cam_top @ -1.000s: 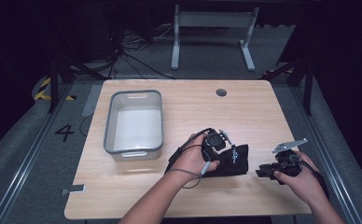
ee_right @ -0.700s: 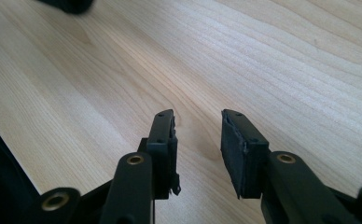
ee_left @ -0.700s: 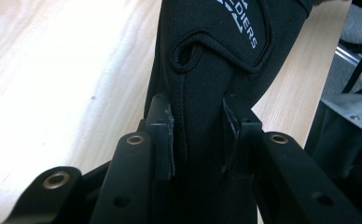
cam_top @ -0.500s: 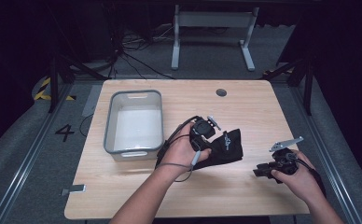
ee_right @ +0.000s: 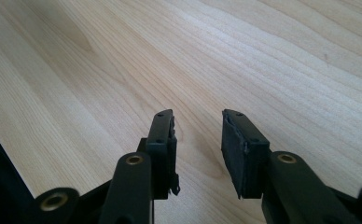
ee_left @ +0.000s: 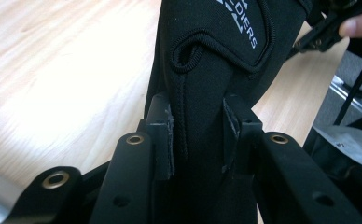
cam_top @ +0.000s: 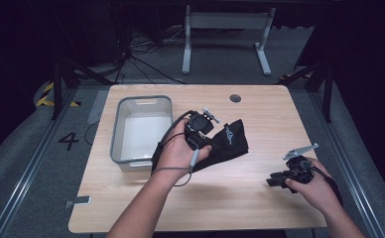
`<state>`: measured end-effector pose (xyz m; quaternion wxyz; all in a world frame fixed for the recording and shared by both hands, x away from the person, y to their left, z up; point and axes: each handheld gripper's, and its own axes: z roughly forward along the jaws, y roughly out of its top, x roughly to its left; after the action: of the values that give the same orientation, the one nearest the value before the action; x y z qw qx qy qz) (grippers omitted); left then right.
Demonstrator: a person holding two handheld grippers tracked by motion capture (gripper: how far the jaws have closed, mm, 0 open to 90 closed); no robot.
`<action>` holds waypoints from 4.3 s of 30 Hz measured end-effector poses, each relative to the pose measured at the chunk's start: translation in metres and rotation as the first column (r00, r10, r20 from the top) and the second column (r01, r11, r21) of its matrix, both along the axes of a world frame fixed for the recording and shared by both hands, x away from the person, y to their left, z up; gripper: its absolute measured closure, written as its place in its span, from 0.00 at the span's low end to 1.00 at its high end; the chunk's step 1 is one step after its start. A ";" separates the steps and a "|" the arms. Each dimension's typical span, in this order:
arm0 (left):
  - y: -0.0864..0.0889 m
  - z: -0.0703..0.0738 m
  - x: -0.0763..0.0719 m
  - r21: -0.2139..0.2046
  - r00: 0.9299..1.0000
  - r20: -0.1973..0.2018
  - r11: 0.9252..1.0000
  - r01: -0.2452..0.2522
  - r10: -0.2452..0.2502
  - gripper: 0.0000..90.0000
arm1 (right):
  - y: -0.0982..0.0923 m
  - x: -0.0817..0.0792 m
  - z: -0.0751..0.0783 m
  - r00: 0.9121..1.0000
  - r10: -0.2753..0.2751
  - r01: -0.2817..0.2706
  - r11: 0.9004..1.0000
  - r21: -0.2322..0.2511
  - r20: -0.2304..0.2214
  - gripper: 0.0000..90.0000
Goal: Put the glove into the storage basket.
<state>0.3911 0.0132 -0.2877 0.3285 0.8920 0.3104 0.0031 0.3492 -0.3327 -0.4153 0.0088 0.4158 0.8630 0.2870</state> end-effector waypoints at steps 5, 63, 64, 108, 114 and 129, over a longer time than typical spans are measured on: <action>0.018 0.007 0.007 -0.023 0.999 -0.006 0.998 -0.051 0.051 0.75 | 0.000 -0.001 -0.001 1.000 -0.003 0.003 1.000 0.004 -0.006 0.72; 0.155 -0.059 0.116 0.125 0.702 -0.153 0.718 -0.684 0.696 0.75 | 0.006 0.002 -0.011 0.999 -0.030 0.031 0.999 0.032 -0.018 0.63; 0.154 -0.063 0.118 0.134 0.701 -0.157 0.718 -0.683 0.696 0.75 | 0.005 0.002 -0.011 0.999 -0.027 0.028 0.999 0.031 -0.018 0.63; 0.124 -0.037 0.072 0.065 0.835 -0.025 0.834 -0.548 0.550 0.45 | 0.007 0.016 0.004 0.997 -0.004 0.000 0.999 0.052 0.080 0.56; 0.106 -0.023 0.039 0.009 0.915 -0.008 0.915 -0.404 0.404 0.44 | 0.003 0.017 0.003 0.997 -0.011 0.007 0.999 0.051 0.083 0.56; 0.090 -0.039 -0.031 -0.060 0.992 0.055 0.992 -0.114 0.118 0.44 | -0.004 0.015 0.000 0.997 -0.024 0.020 0.998 0.054 0.076 0.56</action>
<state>0.3600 0.1028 -0.3271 0.3619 0.8623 0.3520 0.0395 0.3647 -0.3362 -0.4150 0.0342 0.4141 0.8494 0.3254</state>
